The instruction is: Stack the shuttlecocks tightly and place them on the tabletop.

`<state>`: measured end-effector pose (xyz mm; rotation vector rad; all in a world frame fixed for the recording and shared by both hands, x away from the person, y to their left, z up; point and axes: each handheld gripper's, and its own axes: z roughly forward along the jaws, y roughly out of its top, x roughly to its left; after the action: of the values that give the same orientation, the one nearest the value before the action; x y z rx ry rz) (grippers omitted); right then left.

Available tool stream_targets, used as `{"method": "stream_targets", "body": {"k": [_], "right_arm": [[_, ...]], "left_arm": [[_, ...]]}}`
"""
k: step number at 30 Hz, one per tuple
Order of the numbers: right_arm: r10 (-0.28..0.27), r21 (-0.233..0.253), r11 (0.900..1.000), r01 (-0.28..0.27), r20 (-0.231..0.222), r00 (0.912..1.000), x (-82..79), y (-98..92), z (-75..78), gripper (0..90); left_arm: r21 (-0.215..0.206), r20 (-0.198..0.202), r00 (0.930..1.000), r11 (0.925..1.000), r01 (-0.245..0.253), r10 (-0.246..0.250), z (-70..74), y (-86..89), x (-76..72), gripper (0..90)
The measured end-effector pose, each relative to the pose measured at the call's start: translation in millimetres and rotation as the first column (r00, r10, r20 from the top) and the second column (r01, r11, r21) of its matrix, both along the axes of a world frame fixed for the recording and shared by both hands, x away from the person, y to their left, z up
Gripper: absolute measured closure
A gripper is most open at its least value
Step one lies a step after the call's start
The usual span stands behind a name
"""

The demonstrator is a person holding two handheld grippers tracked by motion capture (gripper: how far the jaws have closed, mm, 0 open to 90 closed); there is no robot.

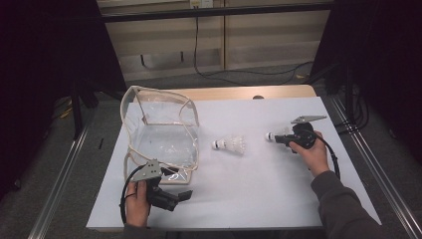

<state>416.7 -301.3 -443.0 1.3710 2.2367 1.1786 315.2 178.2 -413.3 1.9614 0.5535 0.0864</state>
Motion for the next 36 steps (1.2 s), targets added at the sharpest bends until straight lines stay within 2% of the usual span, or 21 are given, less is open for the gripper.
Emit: {"method": "stream_targets", "body": {"k": [9, 18, 24, 36], "right_arm": [[0.004, 0.017, 1.000, -0.004, 0.010, 0.9999, -6.6, -2.7, 4.4, 89.4], [0.035, 0.036, 0.999, -0.036, 0.032, 0.9989, -13.0, 2.1, 11.3, 89.5], [0.041, 0.065, 0.997, -0.043, 0.032, 0.9986, -16.4, 2.7, 11.8, 89.4], [0.083, 0.071, 0.994, -0.085, 0.042, 0.9957, -23.9, 12.9, 15.3, 89.4]], "left_arm": [[0.001, 0.001, 1.0000, 1.0000, 0.000, 0.000, 0.0, 0.0, 0.1, 4.5], [-0.006, 0.002, 1.0000, 1.0000, -0.002, 0.002, -0.2, -0.3, 0.2, 4.5], [-0.003, 0.000, 1.0000, 1.0000, -0.002, 0.002, 0.0, -0.2, 0.1, 4.4], [-0.008, 0.002, 1.0000, 1.0000, -0.002, 0.002, -0.1, -0.3, 0.3, 4.3]]}}
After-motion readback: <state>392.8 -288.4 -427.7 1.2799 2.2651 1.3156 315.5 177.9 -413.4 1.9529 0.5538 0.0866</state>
